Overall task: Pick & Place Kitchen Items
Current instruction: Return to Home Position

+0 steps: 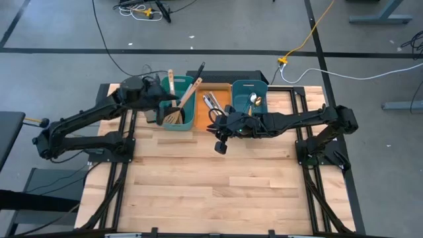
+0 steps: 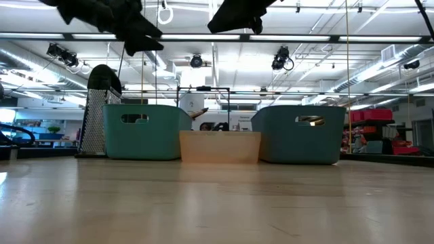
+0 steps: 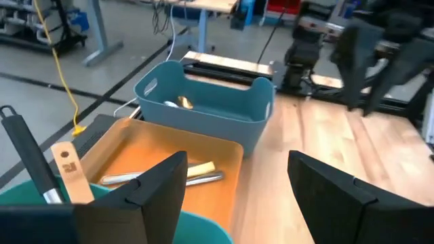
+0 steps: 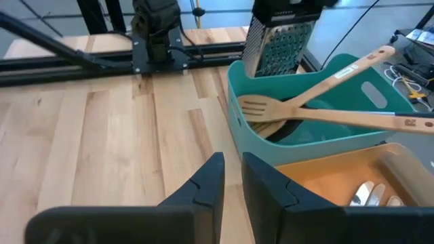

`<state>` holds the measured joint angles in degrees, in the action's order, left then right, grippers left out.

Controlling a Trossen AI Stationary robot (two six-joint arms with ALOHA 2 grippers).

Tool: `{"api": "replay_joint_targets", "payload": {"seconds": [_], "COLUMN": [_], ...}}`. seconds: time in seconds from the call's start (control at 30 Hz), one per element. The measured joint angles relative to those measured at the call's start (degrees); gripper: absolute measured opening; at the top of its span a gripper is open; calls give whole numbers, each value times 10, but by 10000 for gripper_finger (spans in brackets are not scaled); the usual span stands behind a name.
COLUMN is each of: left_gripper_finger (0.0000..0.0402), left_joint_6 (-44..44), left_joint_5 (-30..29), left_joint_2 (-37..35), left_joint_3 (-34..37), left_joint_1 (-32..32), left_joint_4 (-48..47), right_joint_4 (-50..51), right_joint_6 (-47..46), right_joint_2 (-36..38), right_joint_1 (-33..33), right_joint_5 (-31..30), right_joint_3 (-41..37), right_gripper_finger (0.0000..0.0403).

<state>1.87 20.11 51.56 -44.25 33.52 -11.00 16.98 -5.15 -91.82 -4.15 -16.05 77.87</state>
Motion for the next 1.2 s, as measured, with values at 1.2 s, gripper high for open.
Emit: {"api": "replay_joint_targets", "payload": {"seconds": [1.2], "left_gripper_finger": [259], "left_joint_6": [-78], "left_joint_5": [28], "left_joint_2": [-515], "left_joint_3": [310], "left_joint_1": [0], "left_joint_4": [13], "right_joint_4": [-536], "right_joint_6": [-14], "right_joint_2": [375], "right_joint_1": [-16], "right_joint_5": [-85], "right_joint_3": [-615], "right_gripper_finger": [59]}}
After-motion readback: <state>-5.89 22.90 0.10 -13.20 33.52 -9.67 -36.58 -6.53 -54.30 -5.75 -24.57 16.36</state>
